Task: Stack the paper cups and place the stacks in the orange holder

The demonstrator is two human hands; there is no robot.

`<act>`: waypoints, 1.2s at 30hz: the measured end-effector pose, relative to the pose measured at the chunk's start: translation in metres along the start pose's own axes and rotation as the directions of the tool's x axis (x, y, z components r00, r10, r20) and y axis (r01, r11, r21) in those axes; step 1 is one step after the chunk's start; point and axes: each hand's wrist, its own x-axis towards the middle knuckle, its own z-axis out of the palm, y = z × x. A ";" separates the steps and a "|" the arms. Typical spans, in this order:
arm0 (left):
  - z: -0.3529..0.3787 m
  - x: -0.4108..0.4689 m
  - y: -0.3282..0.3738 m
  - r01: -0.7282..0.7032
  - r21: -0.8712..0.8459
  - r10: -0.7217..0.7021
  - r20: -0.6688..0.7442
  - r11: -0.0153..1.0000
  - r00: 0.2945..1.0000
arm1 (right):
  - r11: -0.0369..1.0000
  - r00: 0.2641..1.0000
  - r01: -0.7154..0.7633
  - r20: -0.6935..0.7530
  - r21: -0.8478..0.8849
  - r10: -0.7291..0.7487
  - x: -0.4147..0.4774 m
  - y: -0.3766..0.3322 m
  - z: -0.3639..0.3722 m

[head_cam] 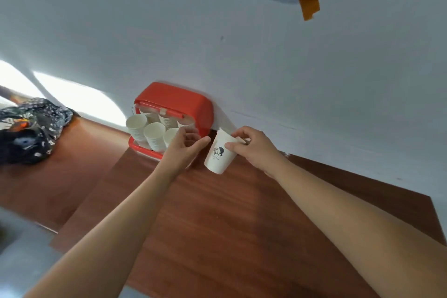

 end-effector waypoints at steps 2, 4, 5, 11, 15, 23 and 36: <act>-0.059 0.008 -0.018 -0.053 0.091 0.058 -0.051 0.994 0.997 | 1.000 0.998 -0.025 -0.061 0.005 0.025 0.020 -0.015 0.034; -0.114 0.020 -0.037 -0.061 0.190 0.082 -0.103 0.980 0.991 | 0.999 0.993 -0.028 -0.117 -0.017 0.026 0.040 -0.028 0.067; -0.140 0.029 -0.046 -0.061 0.255 0.096 -0.130 0.965 0.987 | 0.999 0.990 -0.027 -0.141 -0.040 0.021 0.050 -0.035 0.081; -0.227 0.084 -0.087 0.048 0.513 0.023 -0.131 0.857 0.991 | 0.994 0.965 -0.027 -0.262 -0.107 -0.002 0.097 -0.051 0.150; -0.233 0.109 -0.102 0.062 0.480 -0.054 -0.030 0.875 0.998 | 0.978 0.953 -0.039 -0.303 -0.204 -0.026 0.116 -0.047 0.177; -0.224 0.136 -0.128 -0.033 0.457 -0.009 0.091 0.889 0.996 | 0.827 0.983 -0.094 -0.183 -0.554 -0.011 0.140 -0.026 0.207; -0.221 0.153 -0.154 -0.260 0.641 0.252 0.106 0.722 0.962 | 0.870 0.944 -0.266 -0.293 -0.416 0.148 0.151 -0.001 0.234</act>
